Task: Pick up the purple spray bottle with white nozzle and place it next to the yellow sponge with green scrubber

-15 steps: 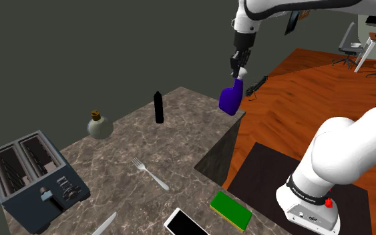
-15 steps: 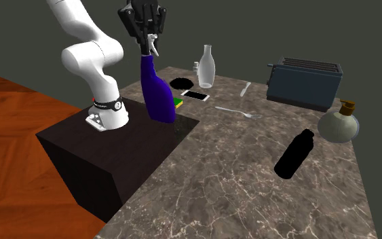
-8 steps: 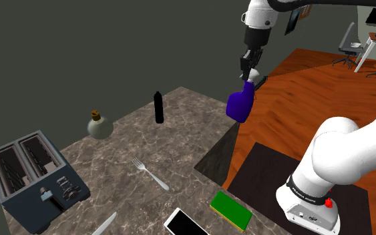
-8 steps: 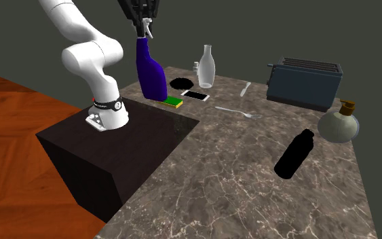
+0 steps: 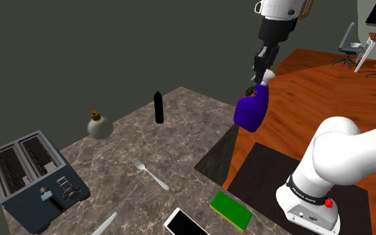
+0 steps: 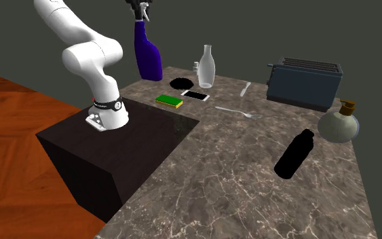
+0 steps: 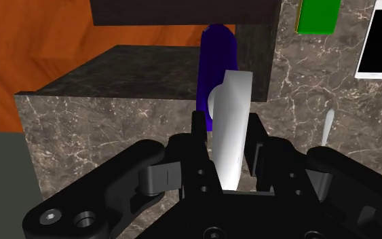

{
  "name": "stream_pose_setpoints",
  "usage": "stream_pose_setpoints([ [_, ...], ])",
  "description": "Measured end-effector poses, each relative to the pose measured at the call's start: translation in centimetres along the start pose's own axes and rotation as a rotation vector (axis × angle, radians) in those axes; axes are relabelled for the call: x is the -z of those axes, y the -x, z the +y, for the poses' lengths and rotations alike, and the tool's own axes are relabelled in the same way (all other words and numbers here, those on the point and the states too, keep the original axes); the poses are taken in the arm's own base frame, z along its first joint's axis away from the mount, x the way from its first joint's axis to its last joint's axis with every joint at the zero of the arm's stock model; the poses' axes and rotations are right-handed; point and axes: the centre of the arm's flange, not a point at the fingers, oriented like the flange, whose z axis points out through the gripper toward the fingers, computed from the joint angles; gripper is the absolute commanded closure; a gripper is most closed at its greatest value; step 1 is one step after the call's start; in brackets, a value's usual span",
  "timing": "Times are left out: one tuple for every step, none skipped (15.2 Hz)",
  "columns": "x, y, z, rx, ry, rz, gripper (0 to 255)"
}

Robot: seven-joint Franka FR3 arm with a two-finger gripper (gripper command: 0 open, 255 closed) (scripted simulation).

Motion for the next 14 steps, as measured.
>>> stream_pose_setpoints([
  [0.0, 0.8, -1.2, 0.0, 0.0, 0.0, 255],
  [0.4, 1.7, -2.0, 0.0, 0.0, 0.0, 255],
  [1.0, 2.8, -3.0, 0.0, 0.0, 0.0, 255],
  [1.4, 3.8, -3.8, 0.0, 0.0, 0.0, 255],
  [1.7, 4.7, -4.6, 0.0, 0.0, 0.0, 255],
  [2.2, 5.5, -5.4, 0.0, 0.0, 0.0, 255],
  [2.8, 6.8, -6.3, 0.0, 0.0, 0.001, 255],
  [2.9, 7.4, -7.2, -0.001, 0.0, 0.001, 255],
  [3.2, 8.1, -8.0, -0.001, 0.0, 0.0, 255],
  [3.7, 8.8, -9.1, -0.001, 0.0, 0.0, 255],
  [4.2, 9.8, -9.9, -0.001, 0.0, 0.0, 255],
  [4.8, 11.0, -10.8, -0.001, 0.0, 0.001, 255],
  [5.3, 11.9, -11.6, -0.001, 0.0, 0.001, 255],
  [5.9, 12.7, -12.4, 0.0, 0.0, 0.0, 255],
])
